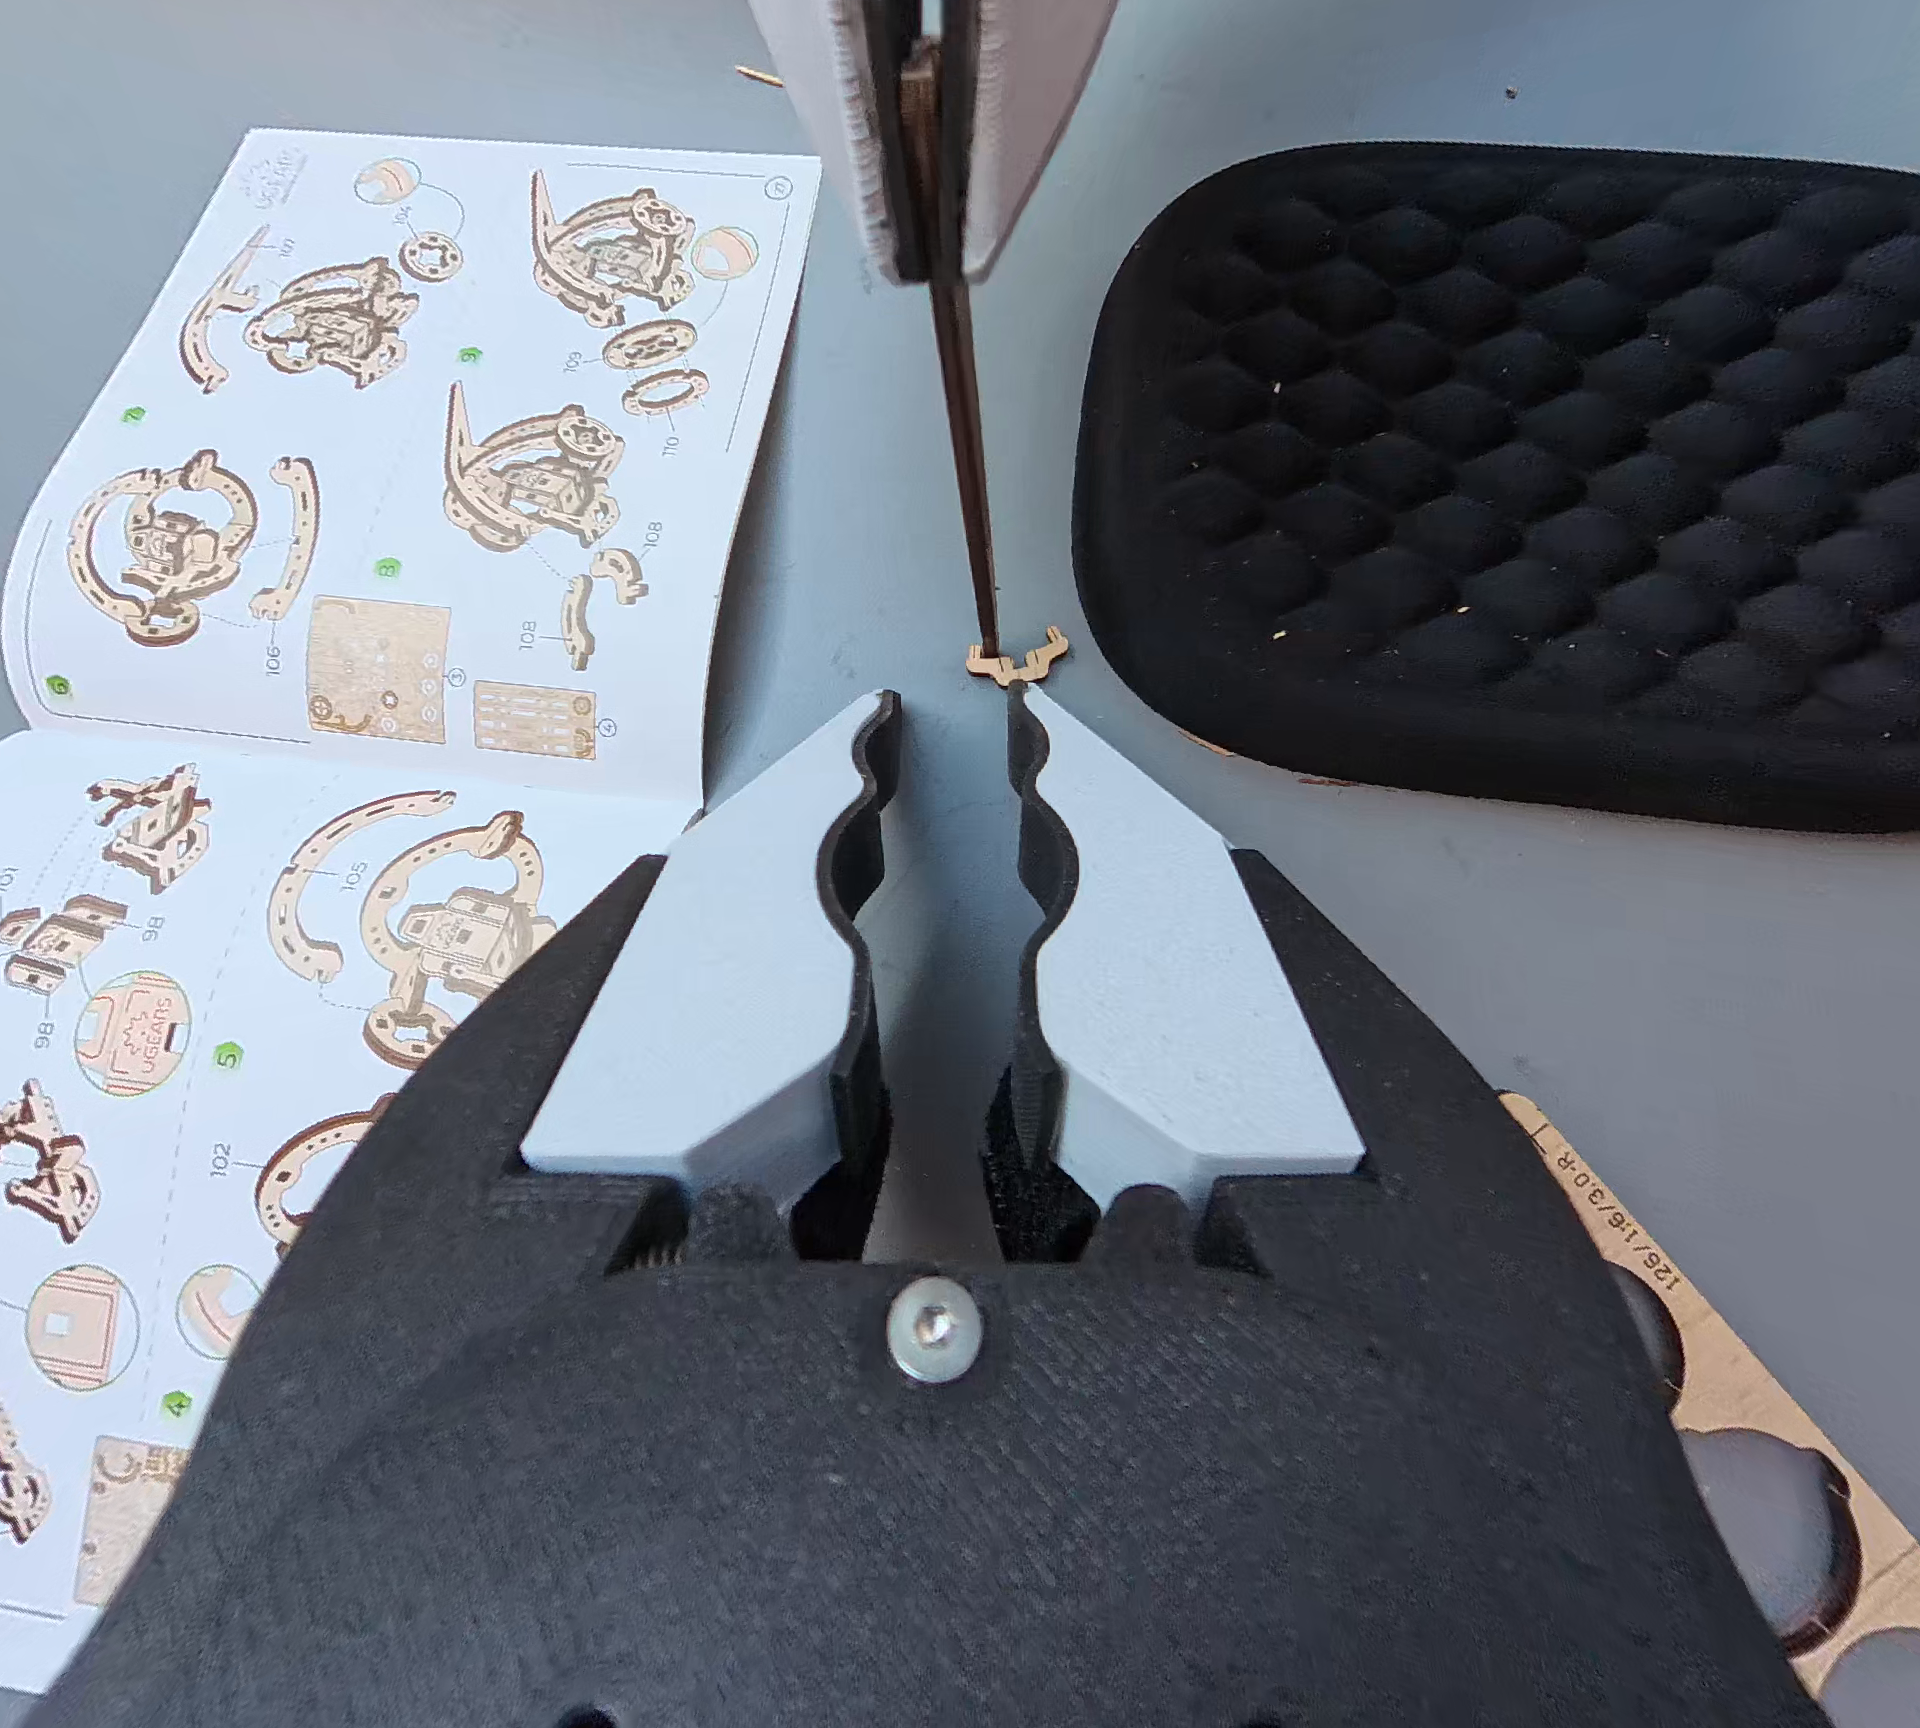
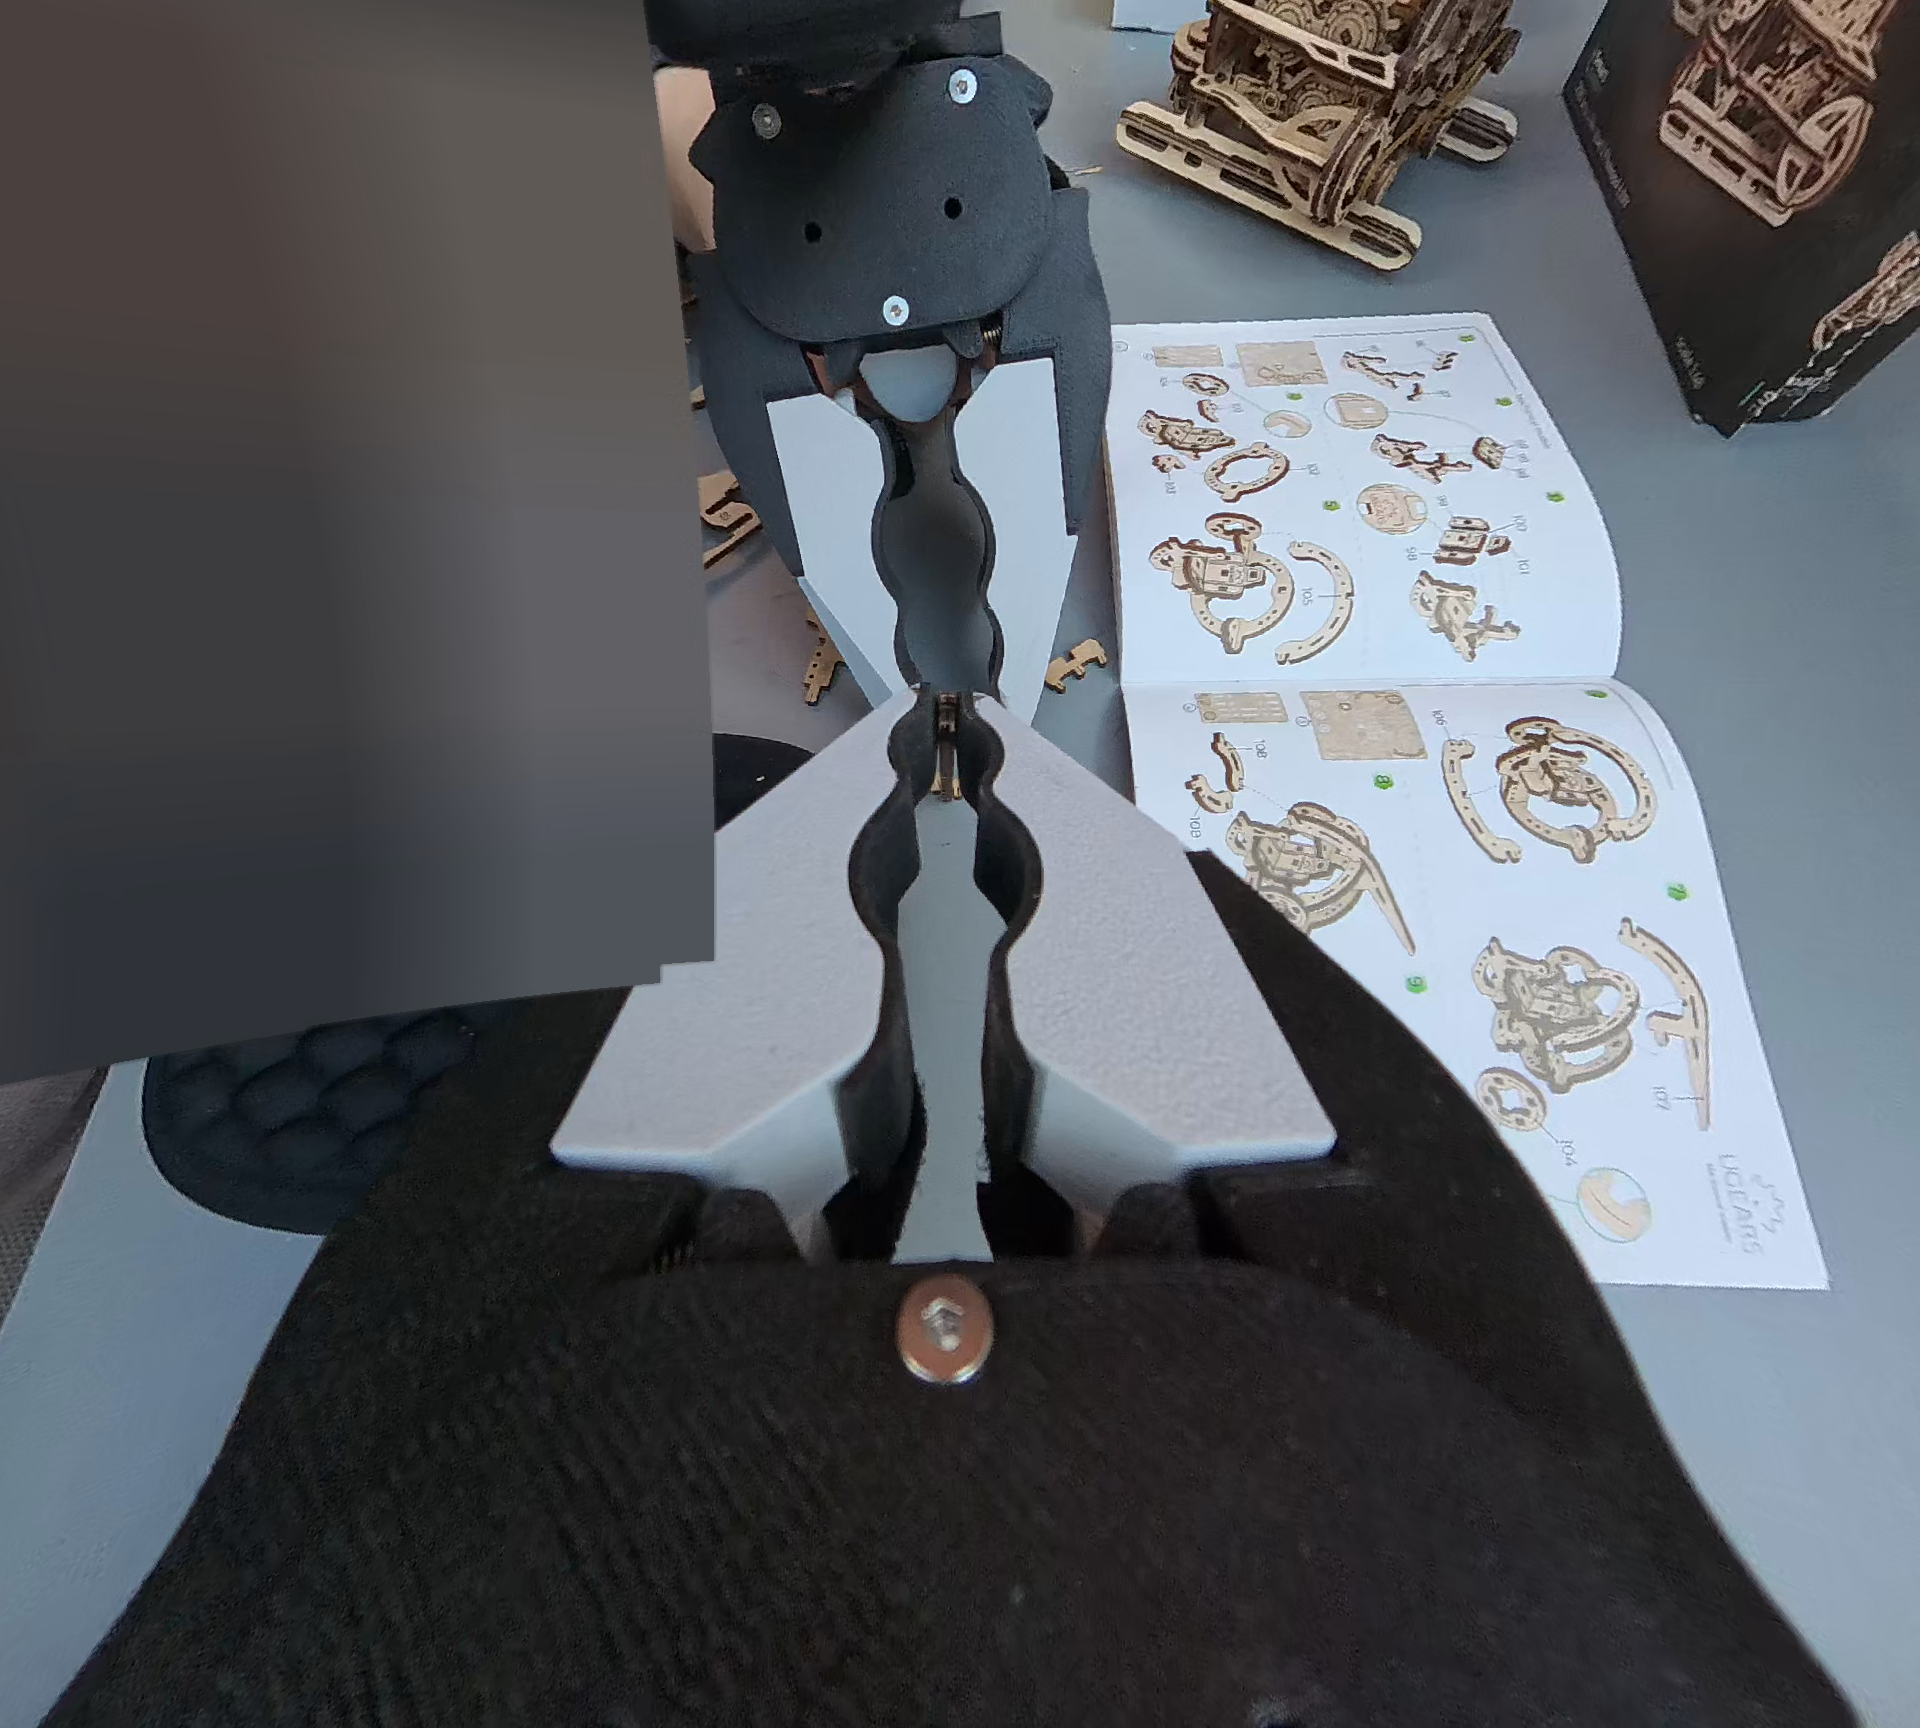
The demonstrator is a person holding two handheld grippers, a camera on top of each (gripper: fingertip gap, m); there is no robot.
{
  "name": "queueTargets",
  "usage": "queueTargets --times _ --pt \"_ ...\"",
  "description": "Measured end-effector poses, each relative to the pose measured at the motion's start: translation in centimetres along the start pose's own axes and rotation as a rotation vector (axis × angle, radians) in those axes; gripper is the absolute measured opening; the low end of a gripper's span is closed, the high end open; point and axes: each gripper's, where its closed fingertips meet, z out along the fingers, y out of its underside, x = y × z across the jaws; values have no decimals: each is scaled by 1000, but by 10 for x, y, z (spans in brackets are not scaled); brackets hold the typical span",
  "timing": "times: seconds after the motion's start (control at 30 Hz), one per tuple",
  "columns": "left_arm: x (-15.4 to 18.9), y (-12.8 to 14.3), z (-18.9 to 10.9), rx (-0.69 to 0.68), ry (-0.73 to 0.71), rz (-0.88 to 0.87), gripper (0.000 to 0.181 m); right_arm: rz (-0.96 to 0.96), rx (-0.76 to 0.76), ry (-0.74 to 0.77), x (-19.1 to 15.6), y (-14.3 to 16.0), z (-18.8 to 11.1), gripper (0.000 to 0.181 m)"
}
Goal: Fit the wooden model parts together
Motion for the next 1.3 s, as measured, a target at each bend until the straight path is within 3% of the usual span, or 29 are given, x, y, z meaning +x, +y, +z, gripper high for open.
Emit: queueTargets --times 0.03,0.3,0.43,0.57,0.73,0.9,1.0,1.13,1.3 --pt "1 0 0 1 7 -1 20 11 9 -5 1 1 -1 1" --pt "7 -2 1 -14 39 -47 33 66 123 -89 7 11 -11 1" --pt "3 -5 1 -15 -14 -22 28 145 199 -131 12 9 -18 1" --pt "4 -14 -5 56 48 -106 25 114 297 -104 14 -11 -29 1" --pt "-1 -41 -27 262 111 -184 7 140 387 -100 18 -20 -40 1" --pt "-6 -48 -34 302 77 -197 0 160 449 -123 18 -27 -45 1" --pt "-3 -41 -34 234 84 -167 0 122 376 -134 15 -19 -42 1" --pt "0 -27 -33 20 23 -54 0 -80 86 27 19 -5 -39 23" --pt "-2 -24 -35 -265 -65 83 0 -295 -242 133 -6 1 -17 24"
